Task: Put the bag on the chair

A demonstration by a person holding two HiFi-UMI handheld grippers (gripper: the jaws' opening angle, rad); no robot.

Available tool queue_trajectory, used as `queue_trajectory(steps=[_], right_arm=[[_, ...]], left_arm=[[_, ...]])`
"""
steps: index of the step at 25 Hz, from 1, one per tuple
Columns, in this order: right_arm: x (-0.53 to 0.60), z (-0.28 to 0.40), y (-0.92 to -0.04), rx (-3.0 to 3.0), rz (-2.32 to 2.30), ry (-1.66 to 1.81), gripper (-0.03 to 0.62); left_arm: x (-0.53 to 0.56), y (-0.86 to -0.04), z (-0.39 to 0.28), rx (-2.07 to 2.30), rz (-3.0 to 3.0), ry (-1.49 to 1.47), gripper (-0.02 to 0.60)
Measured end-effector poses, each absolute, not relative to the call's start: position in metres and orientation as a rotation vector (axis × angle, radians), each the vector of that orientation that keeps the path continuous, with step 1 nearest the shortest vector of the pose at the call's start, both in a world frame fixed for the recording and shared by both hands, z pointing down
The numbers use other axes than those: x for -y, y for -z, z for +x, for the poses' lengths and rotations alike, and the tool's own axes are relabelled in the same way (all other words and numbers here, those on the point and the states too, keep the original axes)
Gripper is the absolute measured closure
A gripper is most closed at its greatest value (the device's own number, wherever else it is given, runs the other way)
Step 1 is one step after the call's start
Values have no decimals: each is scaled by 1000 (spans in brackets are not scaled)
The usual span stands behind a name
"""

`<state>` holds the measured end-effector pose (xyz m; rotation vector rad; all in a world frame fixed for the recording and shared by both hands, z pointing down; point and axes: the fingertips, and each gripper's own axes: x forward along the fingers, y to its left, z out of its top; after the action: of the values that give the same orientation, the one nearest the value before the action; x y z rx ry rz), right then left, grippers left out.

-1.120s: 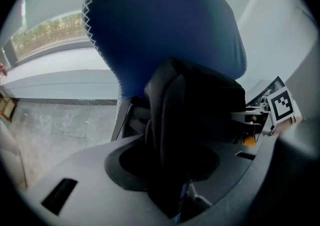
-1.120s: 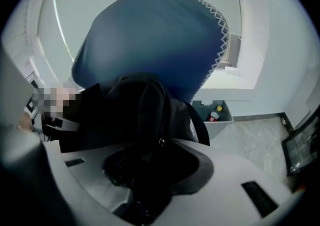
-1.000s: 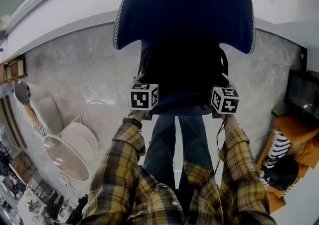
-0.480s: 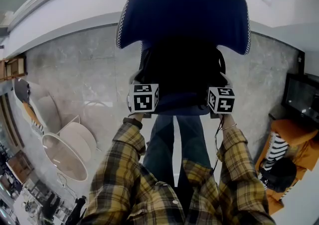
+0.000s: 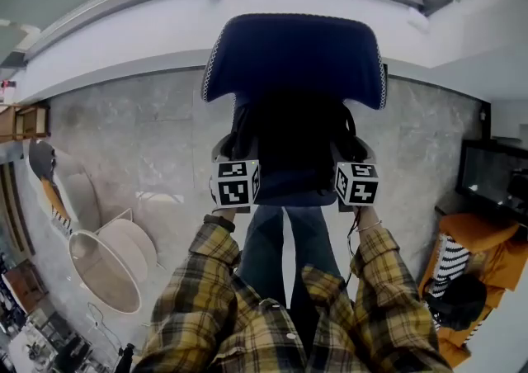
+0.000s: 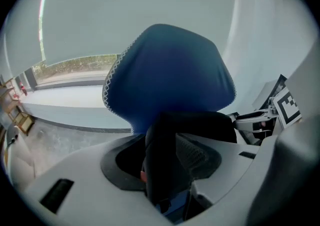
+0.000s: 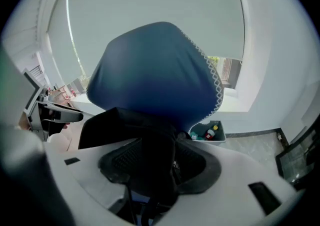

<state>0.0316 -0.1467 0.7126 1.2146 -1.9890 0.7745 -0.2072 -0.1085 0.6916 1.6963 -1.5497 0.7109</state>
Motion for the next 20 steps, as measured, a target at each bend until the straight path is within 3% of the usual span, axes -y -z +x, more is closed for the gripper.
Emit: queue_trajectory(steps=[10,20], right_arm=[[145,14,-614,2155,1241,-814,385],[146,-15,-459,2505,1176,-687,410]], left_arm=[[112,-602,-175,1558,1780,-579,394],[125,-472,-161,1616,1897,-301,400]])
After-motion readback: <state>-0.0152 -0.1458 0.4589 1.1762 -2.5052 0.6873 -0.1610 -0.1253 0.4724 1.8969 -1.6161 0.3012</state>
